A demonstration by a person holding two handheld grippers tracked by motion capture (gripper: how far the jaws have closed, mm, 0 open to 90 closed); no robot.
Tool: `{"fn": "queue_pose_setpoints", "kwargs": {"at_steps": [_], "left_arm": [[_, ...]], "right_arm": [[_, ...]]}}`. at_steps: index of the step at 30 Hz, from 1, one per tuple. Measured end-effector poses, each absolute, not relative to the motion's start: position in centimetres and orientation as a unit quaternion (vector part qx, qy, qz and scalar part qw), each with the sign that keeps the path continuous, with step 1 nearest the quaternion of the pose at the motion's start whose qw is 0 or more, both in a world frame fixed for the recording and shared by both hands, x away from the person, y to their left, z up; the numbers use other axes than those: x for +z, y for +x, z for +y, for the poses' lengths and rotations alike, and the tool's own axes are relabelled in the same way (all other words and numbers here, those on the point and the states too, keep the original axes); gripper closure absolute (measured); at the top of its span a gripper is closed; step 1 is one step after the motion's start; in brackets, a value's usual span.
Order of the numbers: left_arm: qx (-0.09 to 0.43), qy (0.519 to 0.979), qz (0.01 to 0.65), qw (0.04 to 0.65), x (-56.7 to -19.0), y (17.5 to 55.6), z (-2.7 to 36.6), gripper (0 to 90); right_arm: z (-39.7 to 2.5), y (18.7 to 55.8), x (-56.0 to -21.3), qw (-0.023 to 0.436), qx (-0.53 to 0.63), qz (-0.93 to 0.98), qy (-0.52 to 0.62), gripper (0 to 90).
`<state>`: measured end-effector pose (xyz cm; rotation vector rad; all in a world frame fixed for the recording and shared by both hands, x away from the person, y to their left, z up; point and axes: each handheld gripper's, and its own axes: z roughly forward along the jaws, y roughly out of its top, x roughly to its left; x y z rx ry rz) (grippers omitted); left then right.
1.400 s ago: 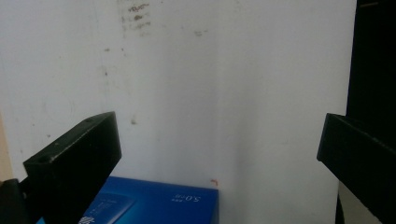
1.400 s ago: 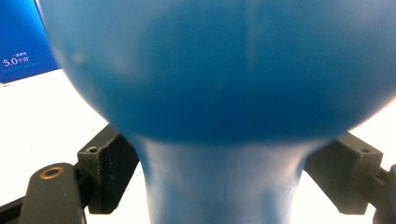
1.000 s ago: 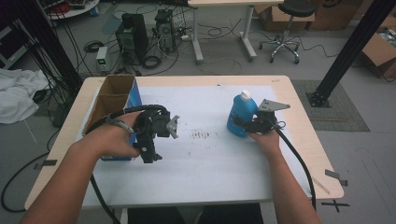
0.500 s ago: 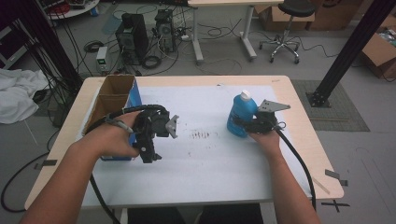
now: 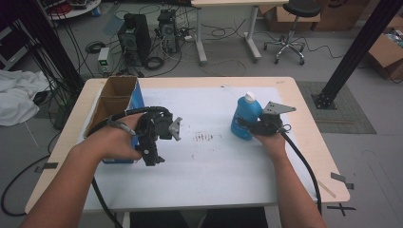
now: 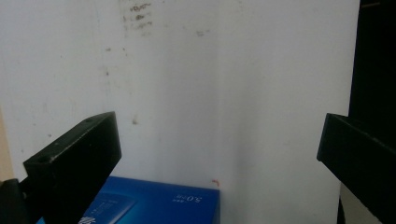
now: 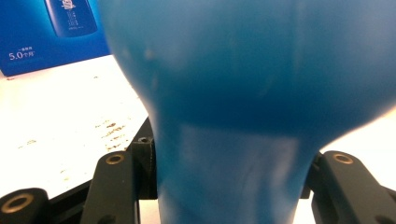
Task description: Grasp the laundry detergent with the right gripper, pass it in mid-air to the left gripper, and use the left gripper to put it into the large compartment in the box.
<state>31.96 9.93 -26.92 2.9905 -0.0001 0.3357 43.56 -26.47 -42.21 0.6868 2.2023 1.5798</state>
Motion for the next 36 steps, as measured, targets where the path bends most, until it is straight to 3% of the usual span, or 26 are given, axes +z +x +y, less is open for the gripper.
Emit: {"fn": "queue_pose_setpoints", "kwargs": {"at_steps": [17, 25, 36], "left_arm": [[0.116, 0.991, -0.007, 0.064, -25.6, 32.2, 9.0, 0.1], [0.112, 0.992, -0.015, 0.058, -24.7, 32.4, 8.1, 0.1], [0.099, 0.993, -0.035, 0.059, -23.8, 32.4, 6.0, 0.1]], "right_arm": [[-27.5, 41.7, -37.6, 0.148, 0.556, 0.801, 0.167, 47.3], [-26.0, 39.7, -35.1, 0.102, 0.563, 0.816, 0.084, 47.1], [-23.6, 36.5, -34.6, 0.066, 0.563, 0.824, 0.015, 46.9]]}}
